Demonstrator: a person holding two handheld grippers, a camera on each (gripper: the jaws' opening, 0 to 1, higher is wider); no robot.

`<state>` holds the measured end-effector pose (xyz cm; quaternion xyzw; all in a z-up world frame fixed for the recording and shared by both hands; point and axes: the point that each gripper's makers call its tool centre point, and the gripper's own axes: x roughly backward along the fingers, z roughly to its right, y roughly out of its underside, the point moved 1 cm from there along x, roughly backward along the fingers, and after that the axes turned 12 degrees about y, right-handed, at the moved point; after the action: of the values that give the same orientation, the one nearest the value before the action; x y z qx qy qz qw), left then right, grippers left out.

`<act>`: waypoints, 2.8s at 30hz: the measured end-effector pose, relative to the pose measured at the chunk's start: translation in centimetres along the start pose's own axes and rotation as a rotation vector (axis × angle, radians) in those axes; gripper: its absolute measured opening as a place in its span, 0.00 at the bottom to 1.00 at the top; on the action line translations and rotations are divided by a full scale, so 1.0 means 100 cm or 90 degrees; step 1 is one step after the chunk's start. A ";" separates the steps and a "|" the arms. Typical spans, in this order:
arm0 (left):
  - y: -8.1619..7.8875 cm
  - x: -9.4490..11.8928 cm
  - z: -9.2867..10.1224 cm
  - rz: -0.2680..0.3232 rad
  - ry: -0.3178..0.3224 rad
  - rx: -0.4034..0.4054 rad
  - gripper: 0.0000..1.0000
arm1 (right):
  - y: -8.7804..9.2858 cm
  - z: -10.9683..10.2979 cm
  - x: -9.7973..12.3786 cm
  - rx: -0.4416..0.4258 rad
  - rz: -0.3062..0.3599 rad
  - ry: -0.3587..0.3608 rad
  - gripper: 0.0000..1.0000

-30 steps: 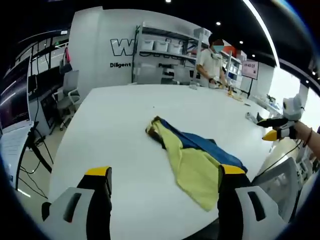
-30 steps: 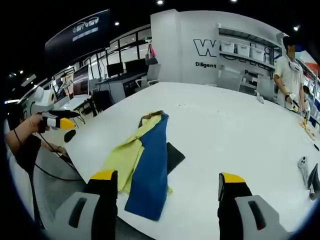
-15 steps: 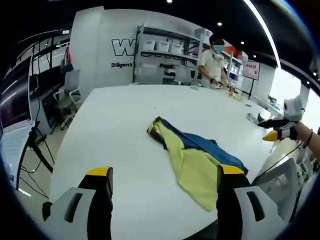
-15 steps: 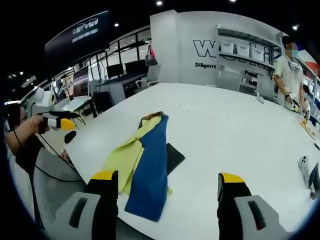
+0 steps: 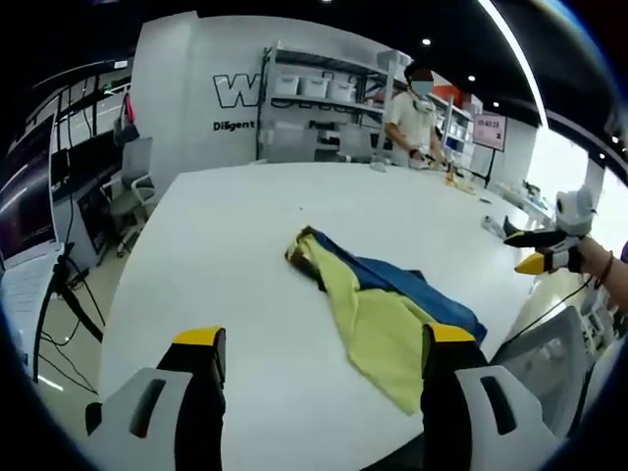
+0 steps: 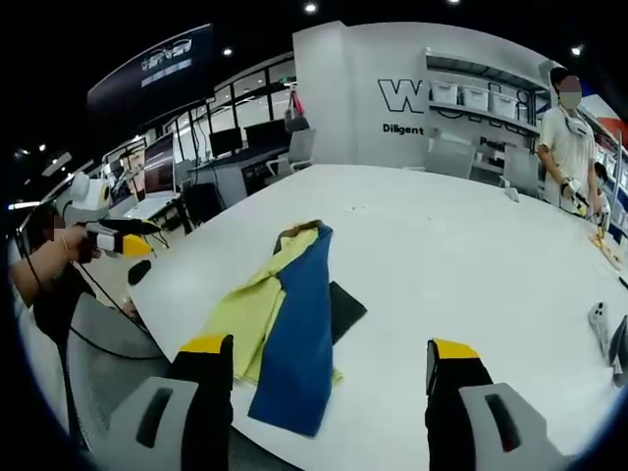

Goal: Fold the garment on the visible template until the final outline fits inside the template.

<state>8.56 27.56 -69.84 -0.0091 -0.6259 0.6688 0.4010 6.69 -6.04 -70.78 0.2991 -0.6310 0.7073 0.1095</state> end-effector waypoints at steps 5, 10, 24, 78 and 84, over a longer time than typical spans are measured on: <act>-0.002 -0.002 -0.003 -0.006 -0.003 -0.007 0.76 | -0.001 0.001 -0.001 0.000 0.001 0.002 0.78; -0.009 -0.004 -0.010 0.007 -0.007 0.004 0.74 | -0.001 -0.001 -0.003 0.001 0.001 -0.003 0.77; -0.041 -0.015 -0.026 0.043 -0.003 0.017 0.69 | -0.027 0.009 -0.014 0.002 0.023 -0.002 0.74; -0.026 -0.221 -0.079 -0.061 0.092 0.023 0.36 | -0.082 -0.049 -0.233 0.002 0.020 -0.099 0.46; -0.017 -0.234 -0.083 -0.078 0.099 0.037 0.33 | -0.080 -0.069 -0.257 -0.009 0.006 -0.123 0.43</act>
<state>29.58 21.48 -81.71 -0.0109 -0.5730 0.6579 0.4886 29.50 7.72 -78.75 0.3620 -0.6450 0.6714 0.0466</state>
